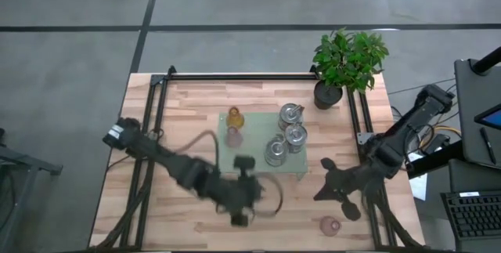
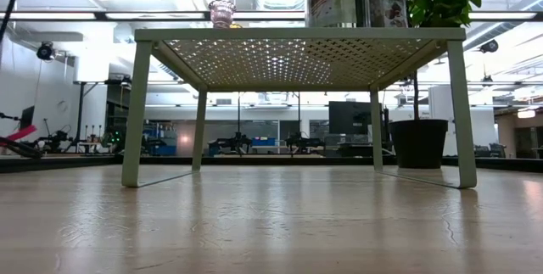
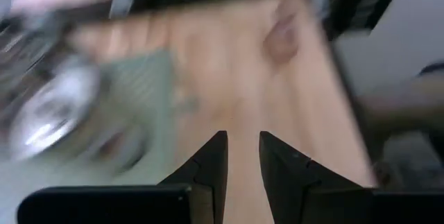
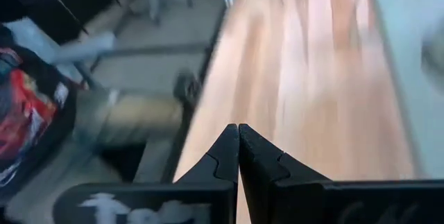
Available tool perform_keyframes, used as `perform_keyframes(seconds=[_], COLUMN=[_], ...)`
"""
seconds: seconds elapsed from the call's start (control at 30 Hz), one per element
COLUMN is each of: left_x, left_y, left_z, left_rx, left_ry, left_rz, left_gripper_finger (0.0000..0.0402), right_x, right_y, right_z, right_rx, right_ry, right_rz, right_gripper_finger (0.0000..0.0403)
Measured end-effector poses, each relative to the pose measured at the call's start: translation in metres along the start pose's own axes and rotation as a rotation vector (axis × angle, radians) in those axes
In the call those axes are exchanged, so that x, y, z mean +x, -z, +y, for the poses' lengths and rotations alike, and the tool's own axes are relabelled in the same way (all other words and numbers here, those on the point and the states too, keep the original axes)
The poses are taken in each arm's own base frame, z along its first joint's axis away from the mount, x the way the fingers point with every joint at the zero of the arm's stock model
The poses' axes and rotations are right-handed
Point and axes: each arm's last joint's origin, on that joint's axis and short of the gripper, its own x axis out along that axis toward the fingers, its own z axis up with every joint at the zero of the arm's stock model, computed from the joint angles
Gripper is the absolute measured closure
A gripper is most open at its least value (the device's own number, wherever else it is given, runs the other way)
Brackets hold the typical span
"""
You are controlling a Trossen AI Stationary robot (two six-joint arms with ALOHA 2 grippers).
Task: Pick & Place candle stick holders
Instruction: Put the pink candle holder on the shelf
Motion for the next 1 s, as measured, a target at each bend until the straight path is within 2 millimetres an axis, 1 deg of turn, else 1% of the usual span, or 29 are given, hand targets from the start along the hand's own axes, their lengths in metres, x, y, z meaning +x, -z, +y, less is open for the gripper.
perform_keyframes(seconds=[0.1,0.17,0.27,0.37,0.47,0.57,0.7,0.87,1.0], left_x=[0.023,0.038,0.054,0.063,0.069,0.073,0.073,0.073,0.074], left_y=[0.012,0.021,0.039,0.057,0.072,0.08,0.082,0.083,0.084], left_z=[-0.03,-0.042,-0.046,-0.042,-0.039,-0.039,-0.04,-0.041,-0.041], left_rx=[0.01,-0.021,-0.081,-0.137,-0.136,-0.119,-0.111,-0.106,-0.103], left_ry=[0.005,0.018,0.059,0.097,0.133,0.137,0.144,0.147,0.147], left_rz=[-0.205,-0.371,-0.584,-0.707,-0.72,-0.701,-0.689,-0.68,-0.674], left_gripper_finger=[0.0319,0.0319,0.0319,0.0319,0.0319,0.0319,0.0319,0.0319,0.0319], right_x=[-0.004,-0.005,-0.003,0.004,0.016,0.027,0.041,0.053,0.06], right_y=[0.005,0.006,0.009,0.013,0.023,0.033,0.042,0.042,0.04], right_z=[0.005,0.008,0.014,0.026,0.039,0.044,0.049,0.055,0.06], right_rx=[0.125,0.199,0.325,0.403,0.431,0.476,0.477,0.449,0.414], right_ry=[0.074,0.134,0.171,0.141,0.15,0.226,0.322,0.376,0.365], right_rz=[0.14,0.216,0.365,0.454,0.529,0.652,0.738,0.792,0.8], right_gripper_finger=[0.0394,0.0394,0.0394,0.0394,0.0393,0.0379,0.0333,0.0267,0.0239])
